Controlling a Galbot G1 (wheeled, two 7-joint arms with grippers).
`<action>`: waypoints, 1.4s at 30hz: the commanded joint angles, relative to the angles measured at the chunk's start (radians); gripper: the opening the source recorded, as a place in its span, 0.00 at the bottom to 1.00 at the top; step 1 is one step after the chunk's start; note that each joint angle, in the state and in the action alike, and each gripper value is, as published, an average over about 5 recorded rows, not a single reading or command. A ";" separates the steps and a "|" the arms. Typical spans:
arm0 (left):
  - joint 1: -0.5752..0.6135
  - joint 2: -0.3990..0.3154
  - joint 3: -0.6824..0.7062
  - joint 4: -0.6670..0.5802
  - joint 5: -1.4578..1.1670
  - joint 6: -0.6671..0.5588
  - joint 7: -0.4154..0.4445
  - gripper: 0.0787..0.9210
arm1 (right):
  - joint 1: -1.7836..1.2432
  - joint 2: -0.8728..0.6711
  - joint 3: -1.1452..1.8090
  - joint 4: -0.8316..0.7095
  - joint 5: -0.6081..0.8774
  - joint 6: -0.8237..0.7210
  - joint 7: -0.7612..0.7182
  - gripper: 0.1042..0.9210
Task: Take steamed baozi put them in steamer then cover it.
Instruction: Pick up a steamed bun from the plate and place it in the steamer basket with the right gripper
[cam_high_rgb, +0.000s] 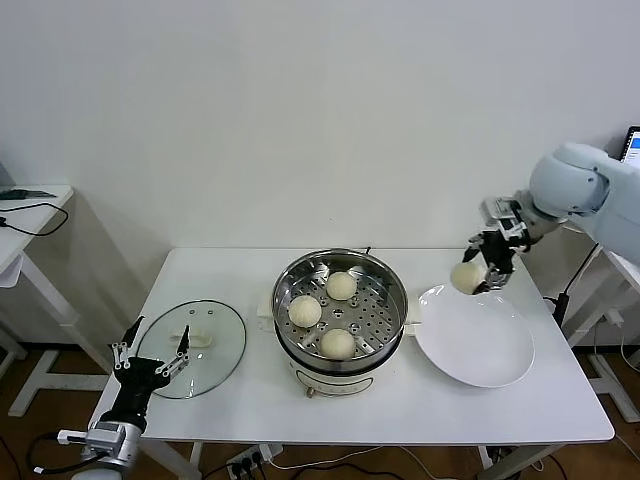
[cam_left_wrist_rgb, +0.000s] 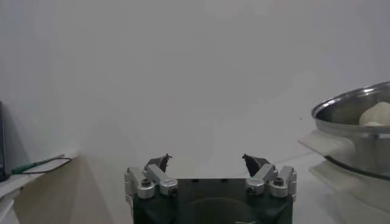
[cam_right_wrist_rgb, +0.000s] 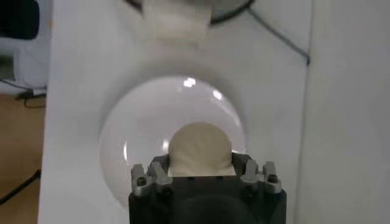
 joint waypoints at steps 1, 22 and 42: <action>-0.007 0.000 0.002 0.018 -0.004 -0.003 0.004 0.88 | 0.334 0.118 -0.278 0.243 0.330 -0.222 0.091 0.70; -0.021 0.005 -0.029 0.030 -0.027 0.002 0.007 0.88 | -0.063 0.363 -0.068 0.027 0.184 -0.306 0.158 0.70; -0.031 0.005 -0.033 0.060 -0.028 0.002 0.012 0.88 | -0.228 0.422 0.003 -0.085 0.076 -0.290 0.142 0.70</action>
